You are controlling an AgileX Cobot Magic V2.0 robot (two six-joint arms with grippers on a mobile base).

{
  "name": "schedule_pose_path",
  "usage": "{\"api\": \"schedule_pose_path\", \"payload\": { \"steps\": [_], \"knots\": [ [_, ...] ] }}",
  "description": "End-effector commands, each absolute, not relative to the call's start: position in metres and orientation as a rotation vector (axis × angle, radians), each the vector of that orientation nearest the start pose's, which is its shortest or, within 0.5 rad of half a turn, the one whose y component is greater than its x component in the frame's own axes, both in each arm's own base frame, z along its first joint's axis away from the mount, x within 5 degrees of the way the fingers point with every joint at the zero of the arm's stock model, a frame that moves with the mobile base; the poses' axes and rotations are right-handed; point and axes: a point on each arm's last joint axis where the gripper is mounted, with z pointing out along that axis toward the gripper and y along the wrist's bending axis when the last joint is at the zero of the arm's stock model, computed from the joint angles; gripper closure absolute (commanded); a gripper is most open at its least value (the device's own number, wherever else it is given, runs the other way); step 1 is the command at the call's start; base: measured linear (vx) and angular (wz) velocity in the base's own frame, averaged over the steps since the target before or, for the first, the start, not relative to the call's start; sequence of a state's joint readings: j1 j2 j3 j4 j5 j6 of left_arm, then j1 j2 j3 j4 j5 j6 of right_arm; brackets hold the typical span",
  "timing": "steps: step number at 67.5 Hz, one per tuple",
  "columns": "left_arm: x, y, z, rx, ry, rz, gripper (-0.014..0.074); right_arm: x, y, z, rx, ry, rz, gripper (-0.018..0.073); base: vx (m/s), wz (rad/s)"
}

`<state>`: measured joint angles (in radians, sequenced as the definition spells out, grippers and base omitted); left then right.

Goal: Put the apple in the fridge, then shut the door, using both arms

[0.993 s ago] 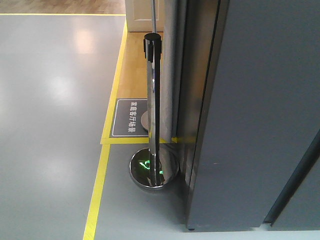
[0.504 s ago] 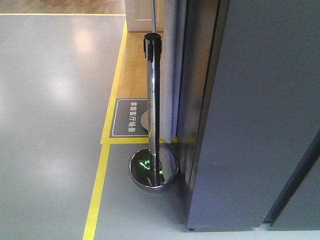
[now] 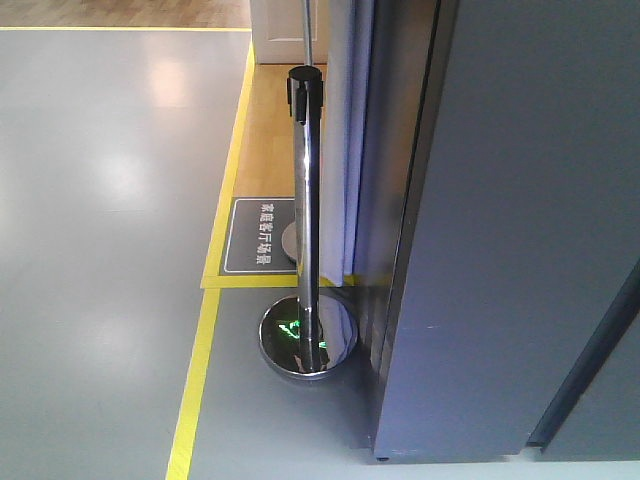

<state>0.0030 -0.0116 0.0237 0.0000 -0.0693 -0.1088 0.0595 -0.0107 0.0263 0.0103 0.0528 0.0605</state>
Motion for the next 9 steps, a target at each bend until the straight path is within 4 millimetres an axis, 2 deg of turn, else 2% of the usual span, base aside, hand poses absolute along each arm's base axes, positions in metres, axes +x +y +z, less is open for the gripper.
{"api": "schedule_pose_path", "payload": {
  "steps": [1, 9],
  "knots": [
    [0.0547, 0.0, 0.2096, -0.081, 1.366, -0.098, 0.0602, 0.0553, 0.0034, 0.2073, -0.001, 1.464, 0.099, 0.0561, 0.0, 0.0],
    [0.0547, 0.0, 0.2096, -0.081, 1.366, -0.098, 0.0602, 0.0553, 0.0034, 0.2073, -0.001, 1.464, 0.099, 0.0561, 0.0, 0.0]
  ]
}}
